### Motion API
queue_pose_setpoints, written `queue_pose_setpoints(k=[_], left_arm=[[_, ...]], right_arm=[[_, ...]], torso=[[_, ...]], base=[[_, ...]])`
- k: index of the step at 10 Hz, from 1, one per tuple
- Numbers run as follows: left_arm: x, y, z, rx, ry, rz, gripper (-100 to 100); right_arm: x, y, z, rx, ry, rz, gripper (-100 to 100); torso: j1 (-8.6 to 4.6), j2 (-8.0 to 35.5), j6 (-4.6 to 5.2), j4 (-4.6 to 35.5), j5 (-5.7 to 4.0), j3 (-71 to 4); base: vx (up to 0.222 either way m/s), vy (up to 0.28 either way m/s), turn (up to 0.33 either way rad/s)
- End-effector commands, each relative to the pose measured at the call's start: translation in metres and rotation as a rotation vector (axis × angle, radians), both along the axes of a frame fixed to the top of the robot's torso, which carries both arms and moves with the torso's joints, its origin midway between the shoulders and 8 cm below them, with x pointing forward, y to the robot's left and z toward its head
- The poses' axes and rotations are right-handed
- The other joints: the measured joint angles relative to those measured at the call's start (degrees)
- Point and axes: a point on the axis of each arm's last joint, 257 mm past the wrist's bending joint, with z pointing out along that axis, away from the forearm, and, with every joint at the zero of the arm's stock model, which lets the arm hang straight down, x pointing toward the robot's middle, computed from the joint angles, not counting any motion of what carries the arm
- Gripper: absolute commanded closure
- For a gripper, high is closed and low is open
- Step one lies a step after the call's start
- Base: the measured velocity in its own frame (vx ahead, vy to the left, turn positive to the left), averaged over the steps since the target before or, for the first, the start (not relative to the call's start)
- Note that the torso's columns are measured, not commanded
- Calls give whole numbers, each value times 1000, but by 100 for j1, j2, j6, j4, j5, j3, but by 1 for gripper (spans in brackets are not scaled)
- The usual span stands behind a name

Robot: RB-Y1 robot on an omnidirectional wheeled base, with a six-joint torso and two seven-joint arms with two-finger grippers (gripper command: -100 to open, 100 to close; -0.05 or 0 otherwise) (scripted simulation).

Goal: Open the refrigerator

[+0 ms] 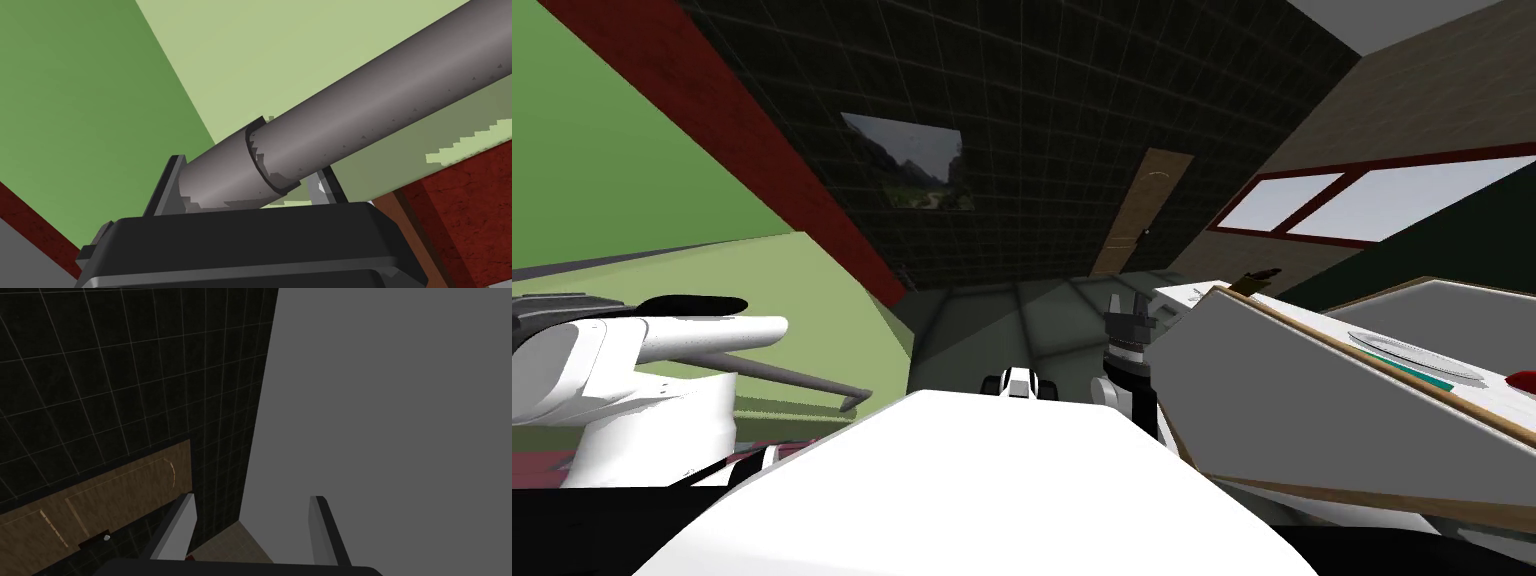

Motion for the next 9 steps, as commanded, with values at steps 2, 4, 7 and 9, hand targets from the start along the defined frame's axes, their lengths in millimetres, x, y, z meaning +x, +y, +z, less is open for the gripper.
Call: queue_pose_setpoints(k=[2, 4, 7, 9], left_arm=[[-39, 13, 4, 4, 0, 145, 100], [-66, 18, 1, -5, -1, 238, 100], [-84, 14, 1, -6, -4, 298, 100], [-110, 8, 1, -7, -3, 377, 100]], right_arm=[[0, 0, 0, 0, 0, 0, 0], [0, 0, 0, 0, 0, 0, 0], [0, 0, 0, 0, 1, 0, 0], [0, 0, 0, -1, 1, -1, 0]], torso=[[-8, 3, -13, 1, 4, 5], [-12, 20, -8, 5, 8, 19], [0, 37, -60, 15, 10, 35], [-1, -28, -22, -9, 16, -10]], base=[[12, -129, -302], [6, -120, -344], [141, -19, -28], [338, -23, 6]])
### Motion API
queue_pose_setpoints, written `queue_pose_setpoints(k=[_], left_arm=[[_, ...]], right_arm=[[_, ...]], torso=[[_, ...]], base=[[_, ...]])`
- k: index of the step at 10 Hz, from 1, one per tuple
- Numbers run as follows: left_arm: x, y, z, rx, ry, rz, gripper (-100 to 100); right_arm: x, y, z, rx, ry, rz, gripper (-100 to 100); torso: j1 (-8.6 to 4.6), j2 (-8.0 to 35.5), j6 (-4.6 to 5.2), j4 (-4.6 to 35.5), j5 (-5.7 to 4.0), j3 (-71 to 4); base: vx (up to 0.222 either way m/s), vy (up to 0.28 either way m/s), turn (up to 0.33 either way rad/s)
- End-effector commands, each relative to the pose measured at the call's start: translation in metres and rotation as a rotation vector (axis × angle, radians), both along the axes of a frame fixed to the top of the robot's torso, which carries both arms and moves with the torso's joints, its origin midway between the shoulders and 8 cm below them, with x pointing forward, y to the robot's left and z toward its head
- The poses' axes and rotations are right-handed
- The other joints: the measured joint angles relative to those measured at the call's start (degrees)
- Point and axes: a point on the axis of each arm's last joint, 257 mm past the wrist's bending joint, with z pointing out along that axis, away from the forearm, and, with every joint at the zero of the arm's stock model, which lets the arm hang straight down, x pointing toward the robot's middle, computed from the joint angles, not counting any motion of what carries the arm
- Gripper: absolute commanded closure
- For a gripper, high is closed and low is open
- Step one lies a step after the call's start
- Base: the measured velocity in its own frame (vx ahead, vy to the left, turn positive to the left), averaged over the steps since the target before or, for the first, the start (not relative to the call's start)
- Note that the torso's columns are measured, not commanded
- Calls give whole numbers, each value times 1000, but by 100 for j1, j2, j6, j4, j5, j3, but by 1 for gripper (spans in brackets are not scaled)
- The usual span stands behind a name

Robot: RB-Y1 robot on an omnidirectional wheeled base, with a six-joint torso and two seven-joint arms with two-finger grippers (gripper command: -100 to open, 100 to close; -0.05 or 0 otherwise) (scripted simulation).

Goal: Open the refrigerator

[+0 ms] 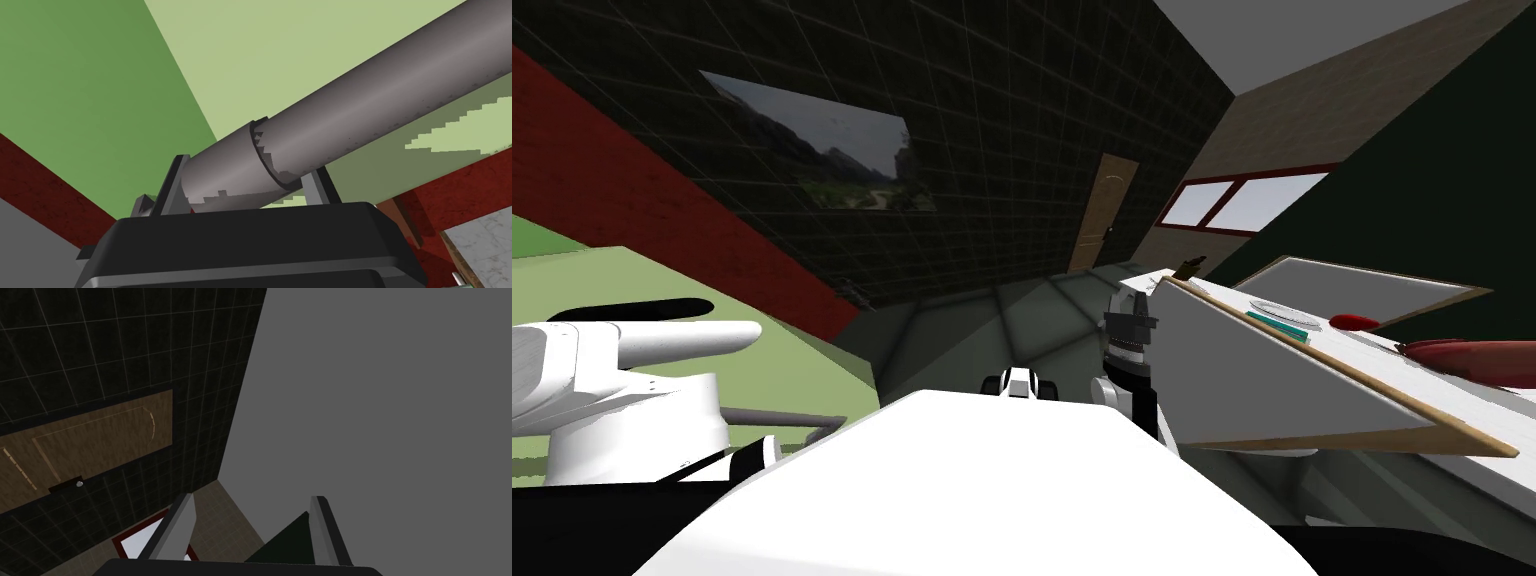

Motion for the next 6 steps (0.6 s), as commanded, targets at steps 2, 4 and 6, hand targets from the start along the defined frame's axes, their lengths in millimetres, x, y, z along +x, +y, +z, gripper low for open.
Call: queue_pose_setpoints(k=[2, 4, 6], left_arm=[[-33, -10, -2, -9, -3, 110, 100], [-59, -19, -3, -9, -5, 192, 100], [-72, -24, -3, -8, -6, 233, 100]], right_arm=[[0, 0, 0, 0, 0, 0, 0], [0, 0, 0, 0, 0, 0, 0], [0, 0, 0, 0, 0, 0, 0]], torso=[[-1, 16, 12, 2, -2, 6], [19, 84, -15, 22, -2, 48], [11, 73, -26, 21, -3, 43]], base=[[314, -55, -21], [242, -4, -42], [252, -21, 0]])
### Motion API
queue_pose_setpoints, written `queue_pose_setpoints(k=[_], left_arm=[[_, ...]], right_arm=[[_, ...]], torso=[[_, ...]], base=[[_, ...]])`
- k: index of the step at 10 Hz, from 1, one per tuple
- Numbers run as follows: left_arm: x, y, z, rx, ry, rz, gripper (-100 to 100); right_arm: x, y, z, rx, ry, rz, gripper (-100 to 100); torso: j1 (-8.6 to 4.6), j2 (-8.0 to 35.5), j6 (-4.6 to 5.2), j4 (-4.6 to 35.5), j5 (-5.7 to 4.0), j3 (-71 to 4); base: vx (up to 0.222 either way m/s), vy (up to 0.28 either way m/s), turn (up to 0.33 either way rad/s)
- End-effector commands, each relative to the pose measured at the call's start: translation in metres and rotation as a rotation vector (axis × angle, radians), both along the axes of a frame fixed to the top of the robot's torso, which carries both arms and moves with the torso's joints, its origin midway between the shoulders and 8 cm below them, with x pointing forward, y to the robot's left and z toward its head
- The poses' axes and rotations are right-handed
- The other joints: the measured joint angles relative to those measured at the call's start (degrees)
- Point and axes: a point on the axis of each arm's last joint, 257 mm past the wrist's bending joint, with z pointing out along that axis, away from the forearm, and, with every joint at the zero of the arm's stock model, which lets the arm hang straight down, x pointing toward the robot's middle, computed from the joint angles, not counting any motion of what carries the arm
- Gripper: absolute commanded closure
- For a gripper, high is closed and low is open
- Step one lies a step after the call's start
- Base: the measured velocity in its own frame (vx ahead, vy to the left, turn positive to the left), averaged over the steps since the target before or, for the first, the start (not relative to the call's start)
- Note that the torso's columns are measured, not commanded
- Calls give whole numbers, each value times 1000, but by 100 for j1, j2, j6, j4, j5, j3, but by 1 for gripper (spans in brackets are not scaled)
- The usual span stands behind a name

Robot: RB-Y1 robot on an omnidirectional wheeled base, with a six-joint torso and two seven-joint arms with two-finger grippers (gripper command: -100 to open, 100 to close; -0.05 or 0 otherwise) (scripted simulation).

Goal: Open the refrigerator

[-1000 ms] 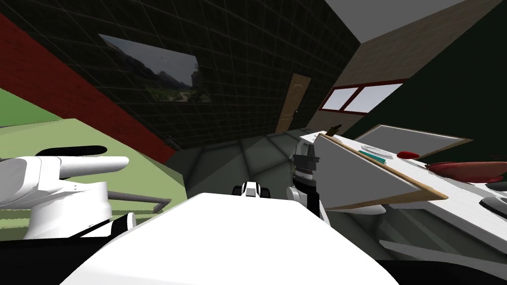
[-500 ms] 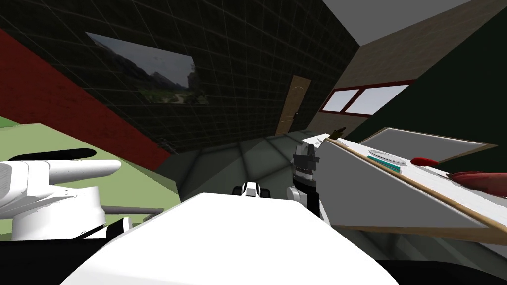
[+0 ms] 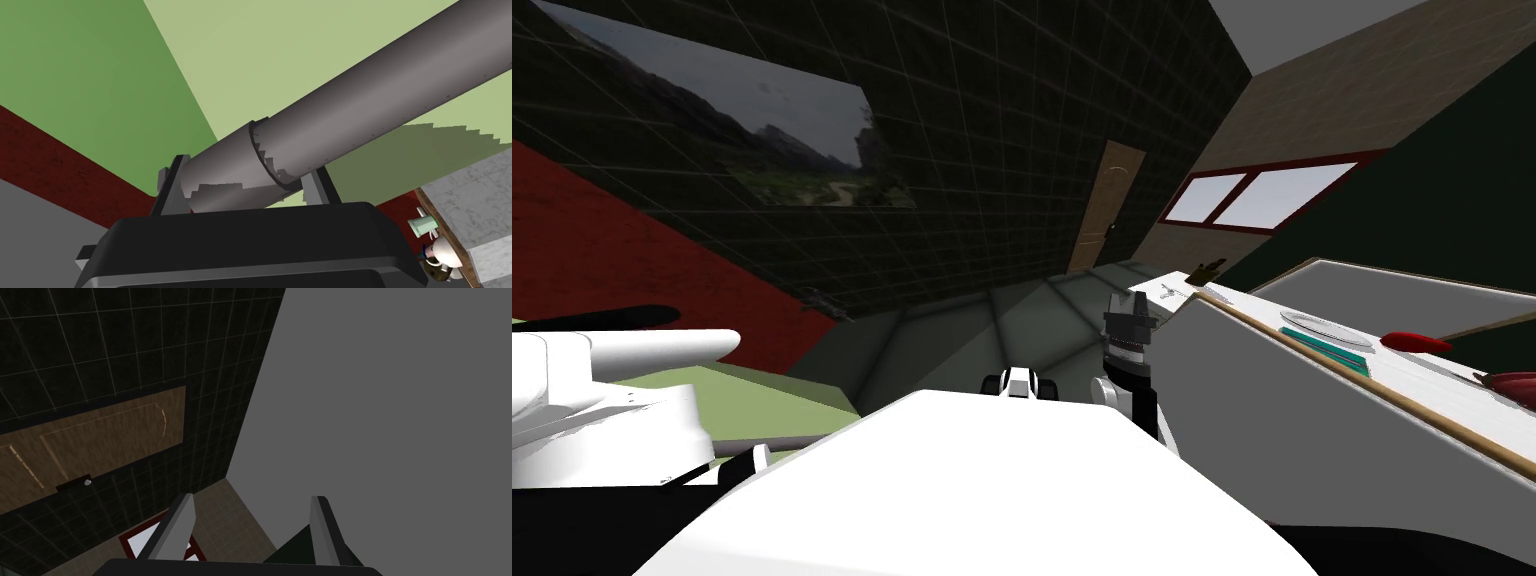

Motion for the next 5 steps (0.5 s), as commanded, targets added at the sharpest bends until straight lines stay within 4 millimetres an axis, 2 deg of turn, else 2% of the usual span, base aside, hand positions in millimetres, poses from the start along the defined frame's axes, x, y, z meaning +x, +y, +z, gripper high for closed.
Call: queue_pose_setpoints(k=[1, 2, 3, 4, 5], left_arm=[[-20, -10, -1, -2, 0, 71, 100], [-32, -16, -1, -1, -2, 112, 100], [-22, -11, 4, 11, 1, 81, 100], [-36, -17, 4, 7, 0, 130, 100], [-48, -23, 3, 4, 1, 171, 100]], right_arm=[[0, 0, 0, 0, 0, 0, 0], [0, 0, 0, 0, 0, 0, 0], [0, 0, 0, 0, 0, 0, 0], [0, 0, 0, 0, 0, 0, 0], [0, 0, 0, 0, 0, 0, 0]], torso=[[-18, 2, 8, -1, 4, 6], [-28, -7, 9, -2, 12, 8], [-40, -31, 13, -7, 9, -5], [-35, 17, 14, 2, -1, 13], [-22, 24, 3, 8, -9, 18]], base=[[241, 5, -13], [323, -4, -20], [156, -3, 9], [133, 23, -43], [250, 70, -41]])
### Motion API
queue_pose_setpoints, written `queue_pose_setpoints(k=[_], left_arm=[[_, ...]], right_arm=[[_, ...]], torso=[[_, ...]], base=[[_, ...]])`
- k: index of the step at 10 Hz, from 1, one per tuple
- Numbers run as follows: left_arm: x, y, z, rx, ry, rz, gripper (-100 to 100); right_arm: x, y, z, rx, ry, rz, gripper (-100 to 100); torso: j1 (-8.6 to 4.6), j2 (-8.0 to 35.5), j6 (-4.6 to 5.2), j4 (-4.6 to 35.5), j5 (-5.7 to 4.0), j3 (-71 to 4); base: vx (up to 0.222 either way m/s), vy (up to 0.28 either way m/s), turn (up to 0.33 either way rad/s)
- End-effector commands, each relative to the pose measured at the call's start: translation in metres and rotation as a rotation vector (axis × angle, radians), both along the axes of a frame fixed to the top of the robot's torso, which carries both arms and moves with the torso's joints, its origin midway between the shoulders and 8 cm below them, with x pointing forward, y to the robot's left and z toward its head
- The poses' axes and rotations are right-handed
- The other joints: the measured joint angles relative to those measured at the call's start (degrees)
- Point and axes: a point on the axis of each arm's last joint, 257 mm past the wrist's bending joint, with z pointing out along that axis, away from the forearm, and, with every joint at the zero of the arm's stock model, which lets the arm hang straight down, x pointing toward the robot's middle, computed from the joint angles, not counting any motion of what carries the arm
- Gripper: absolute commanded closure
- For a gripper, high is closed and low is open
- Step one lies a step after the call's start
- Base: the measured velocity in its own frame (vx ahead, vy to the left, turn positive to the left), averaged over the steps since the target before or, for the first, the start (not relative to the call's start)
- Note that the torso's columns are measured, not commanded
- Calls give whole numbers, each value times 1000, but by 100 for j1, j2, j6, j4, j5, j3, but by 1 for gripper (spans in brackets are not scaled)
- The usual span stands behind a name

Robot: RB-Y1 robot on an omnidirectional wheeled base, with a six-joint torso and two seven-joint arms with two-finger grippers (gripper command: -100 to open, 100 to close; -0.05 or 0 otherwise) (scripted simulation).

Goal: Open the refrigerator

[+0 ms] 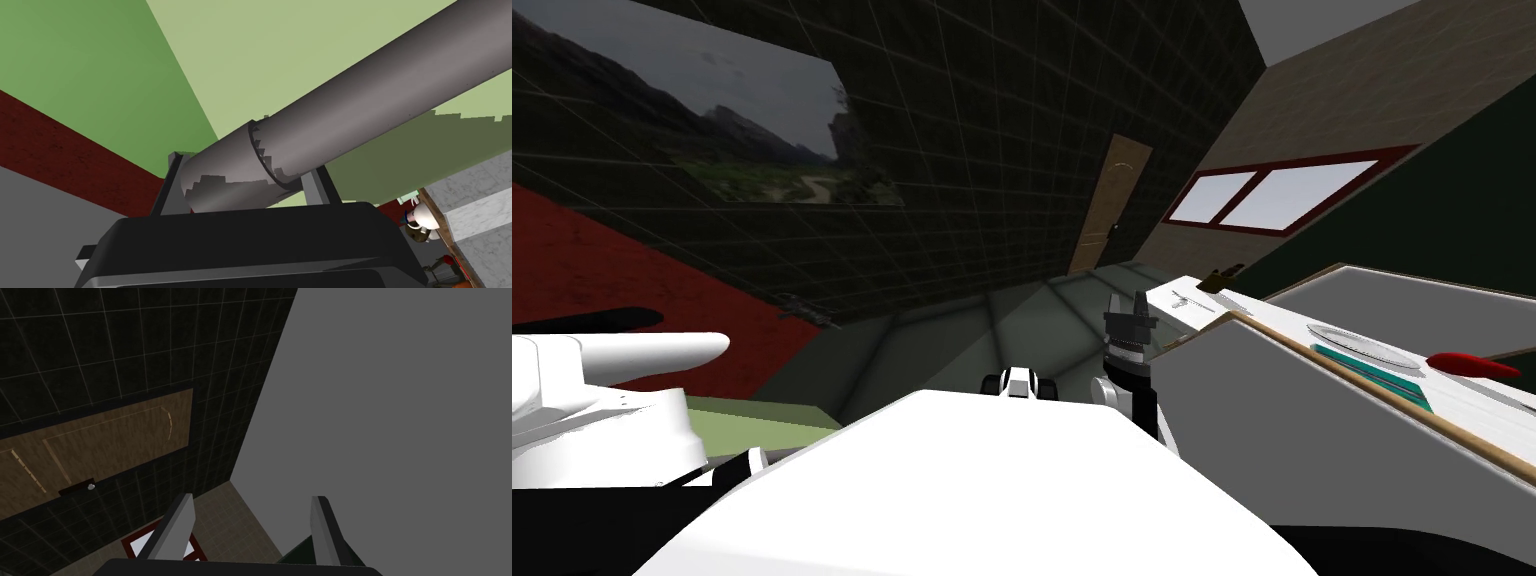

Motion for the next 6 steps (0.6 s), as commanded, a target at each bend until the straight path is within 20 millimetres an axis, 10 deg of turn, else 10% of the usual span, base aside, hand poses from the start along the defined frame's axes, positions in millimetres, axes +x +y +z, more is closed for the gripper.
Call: queue_pose_setpoints(k=[1, 6], left_arm=[[-19, -9, -1, -5, 2, 64, 100], [-63, -36, -3, -12, 3, 229, 100]], right_arm=[[0, 0, 0, 0, 0, 0, 0], [0, 0, 0, 0, 0, 0, 0]], torso=[[21, -34, -3, -9, -2, -25], [46, -40, 11, -12, 7, -31]], base=[[233, 49, 12], [252, 64, -25]])
